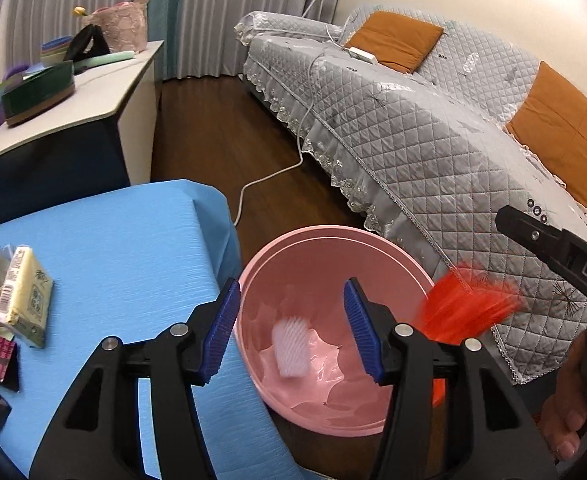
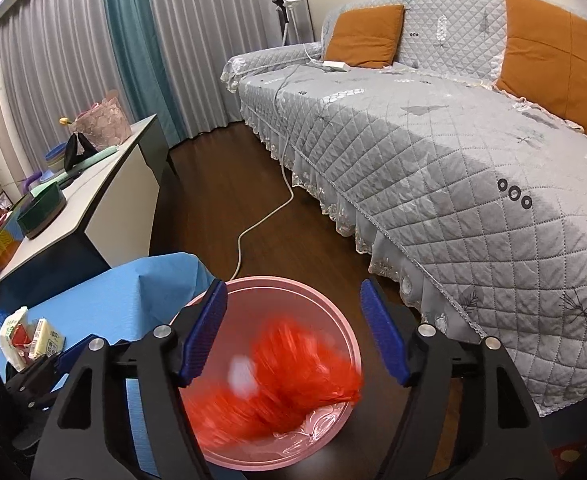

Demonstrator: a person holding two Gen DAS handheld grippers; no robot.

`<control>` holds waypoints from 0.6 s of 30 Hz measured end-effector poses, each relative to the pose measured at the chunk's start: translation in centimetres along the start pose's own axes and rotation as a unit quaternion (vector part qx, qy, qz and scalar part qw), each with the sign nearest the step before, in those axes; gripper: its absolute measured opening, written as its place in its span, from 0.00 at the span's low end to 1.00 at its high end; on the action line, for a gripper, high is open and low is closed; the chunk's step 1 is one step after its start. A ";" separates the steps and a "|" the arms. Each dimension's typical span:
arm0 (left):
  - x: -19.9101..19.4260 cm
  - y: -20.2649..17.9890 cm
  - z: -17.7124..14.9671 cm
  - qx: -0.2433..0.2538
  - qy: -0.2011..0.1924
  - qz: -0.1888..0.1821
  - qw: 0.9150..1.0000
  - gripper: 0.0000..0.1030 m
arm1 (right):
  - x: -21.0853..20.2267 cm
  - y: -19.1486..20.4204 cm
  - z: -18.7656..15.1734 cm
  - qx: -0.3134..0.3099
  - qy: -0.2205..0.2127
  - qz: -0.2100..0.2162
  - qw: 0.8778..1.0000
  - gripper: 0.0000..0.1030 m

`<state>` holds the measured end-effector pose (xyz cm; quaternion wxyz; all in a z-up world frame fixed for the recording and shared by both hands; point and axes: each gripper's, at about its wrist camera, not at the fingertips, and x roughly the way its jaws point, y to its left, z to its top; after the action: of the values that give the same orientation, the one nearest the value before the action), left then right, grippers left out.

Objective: Collect trash
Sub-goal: 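Open the right tool over the pink bin while the left tool releases the bubble-wrap sleeve, then move both open tools back over the table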

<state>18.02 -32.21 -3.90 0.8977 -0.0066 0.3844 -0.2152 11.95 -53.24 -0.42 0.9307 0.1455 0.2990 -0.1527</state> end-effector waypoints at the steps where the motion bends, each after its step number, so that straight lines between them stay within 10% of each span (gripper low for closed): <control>1: -0.3 0.1 0.0 -0.001 -0.001 0.000 1.000 0.51 | -0.1 0.1 0.0 0.000 -0.001 0.001 1.000 0.71; 18: -11.0 4.8 -0.5 -0.008 -0.100 0.026 0.995 0.58 | -4.0 4.6 -0.1 -0.023 -0.059 0.029 0.998 0.74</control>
<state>12.77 -23.48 2.41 0.9369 -0.0254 0.2944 -0.1869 10.51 -48.22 2.73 0.9538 0.1238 0.2428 -0.1266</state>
